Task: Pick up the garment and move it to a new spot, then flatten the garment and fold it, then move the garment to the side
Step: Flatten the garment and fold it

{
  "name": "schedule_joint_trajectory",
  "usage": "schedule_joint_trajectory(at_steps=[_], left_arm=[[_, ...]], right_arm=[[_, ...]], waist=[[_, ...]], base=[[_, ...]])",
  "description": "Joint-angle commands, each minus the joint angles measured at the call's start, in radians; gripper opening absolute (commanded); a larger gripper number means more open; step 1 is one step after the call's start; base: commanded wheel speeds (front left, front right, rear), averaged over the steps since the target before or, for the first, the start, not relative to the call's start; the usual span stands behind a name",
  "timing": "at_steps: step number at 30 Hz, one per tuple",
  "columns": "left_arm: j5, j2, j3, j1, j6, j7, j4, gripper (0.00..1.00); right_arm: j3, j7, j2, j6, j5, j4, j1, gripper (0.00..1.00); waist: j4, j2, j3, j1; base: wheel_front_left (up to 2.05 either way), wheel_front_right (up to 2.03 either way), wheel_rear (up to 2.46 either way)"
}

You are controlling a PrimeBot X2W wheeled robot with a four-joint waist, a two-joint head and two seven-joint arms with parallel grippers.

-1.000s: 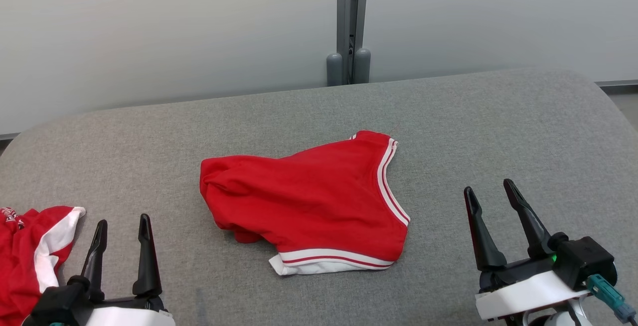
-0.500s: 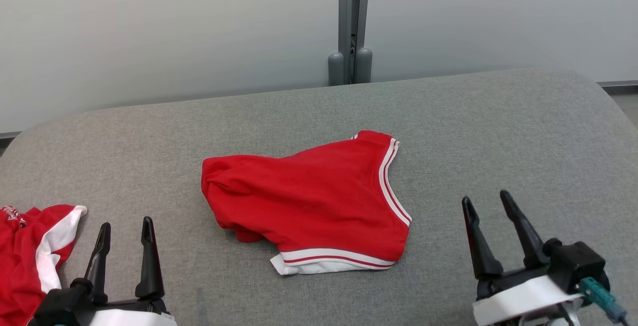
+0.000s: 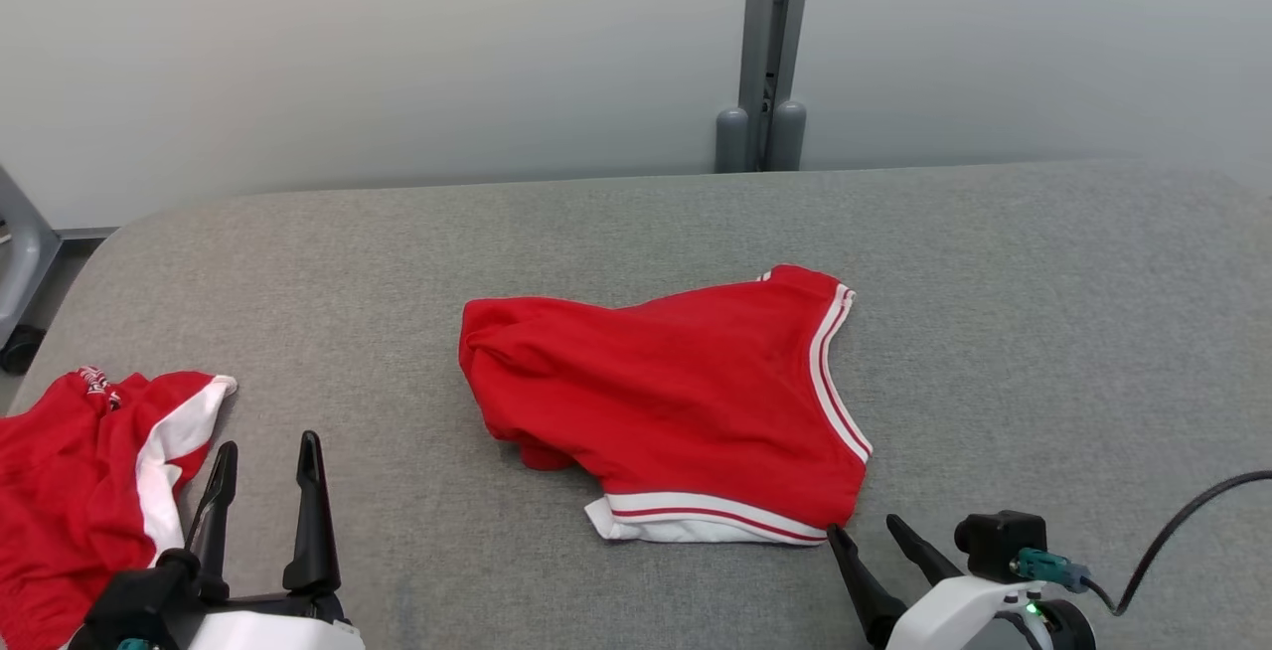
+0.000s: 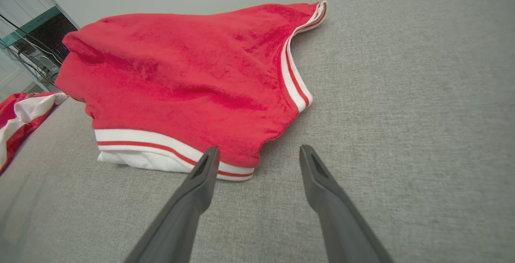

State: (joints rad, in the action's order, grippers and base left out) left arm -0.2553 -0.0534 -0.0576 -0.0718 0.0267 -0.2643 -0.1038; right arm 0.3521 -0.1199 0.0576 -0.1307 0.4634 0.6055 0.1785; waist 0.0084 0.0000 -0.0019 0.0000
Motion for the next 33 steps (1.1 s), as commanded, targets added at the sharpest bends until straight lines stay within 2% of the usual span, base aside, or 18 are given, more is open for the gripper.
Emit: schedule_joint_trajectory(at_steps=[1,10,15,22,27,28,29,30,31,33], left_arm=[[0.004,-0.003,-0.002,0.020,0.005,0.000,-0.003,1.00],[0.007,0.000,0.000,0.031,0.011,0.000,-0.024,1.00],[0.008,0.001,0.001,0.034,0.012,0.000,-0.030,1.00],[0.009,0.001,0.003,0.039,0.013,0.000,-0.038,1.00],[0.008,0.001,0.004,0.039,0.013,0.000,-0.047,1.00],[0.006,0.001,0.004,0.039,0.013,0.000,-0.049,1.00],[0.005,0.002,0.005,0.038,0.013,0.000,-0.050,1.00],[0.003,0.002,0.005,0.038,0.013,0.000,-0.051,1.00],[0.001,0.002,0.005,0.036,0.013,0.000,-0.054,1.00],[-0.001,0.002,0.004,0.034,0.012,0.000,-0.057,1.00]], right_arm=[[0.010,0.006,0.005,0.000,0.008,0.018,0.016,1.00],[0.034,0.002,0.003,0.000,0.056,0.169,0.088,1.00],[0.022,0.041,-0.002,0.000,0.101,0.234,0.121,1.00],[0.013,0.088,-0.004,0.000,0.146,0.277,0.146,1.00],[0.046,0.102,-0.005,0.000,0.189,0.245,0.159,1.00],[0.049,0.092,-0.004,0.000,0.190,0.239,0.163,0.96],[0.050,0.082,-0.004,0.000,0.189,0.234,0.166,0.44],[0.053,0.077,-0.004,0.000,0.189,0.231,0.166,0.09],[0.056,0.075,-0.005,0.000,0.191,0.230,0.164,0.00],[0.060,0.067,-0.004,0.000,0.200,0.219,0.167,0.00]], waist=[[0.021,0.0000,0.000,0.0000],[0.085,0.0000,-0.001,0.0000],[0.100,0.0000,-0.002,0.0000],[0.108,0.0000,-0.004,0.0000],[0.112,0.0000,-0.007,0.0000],[0.112,0.0000,-0.007,0.0000],[0.112,0.0000,-0.008,0.0000],[0.111,0.0000,-0.009,0.0000],[0.110,0.0000,-0.009,0.0000],[0.104,0.0000,-0.011,0.0000]], base=[[0.00,0.00,0.00],[0.00,0.00,0.00],[0.00,0.00,0.00],[0.00,0.00,0.00],[0.00,0.00,0.00],[0.00,0.00,0.00],[0.00,0.00,0.00],[0.00,0.00,0.00],[0.00,0.00,0.00],[0.00,0.00,0.00]])
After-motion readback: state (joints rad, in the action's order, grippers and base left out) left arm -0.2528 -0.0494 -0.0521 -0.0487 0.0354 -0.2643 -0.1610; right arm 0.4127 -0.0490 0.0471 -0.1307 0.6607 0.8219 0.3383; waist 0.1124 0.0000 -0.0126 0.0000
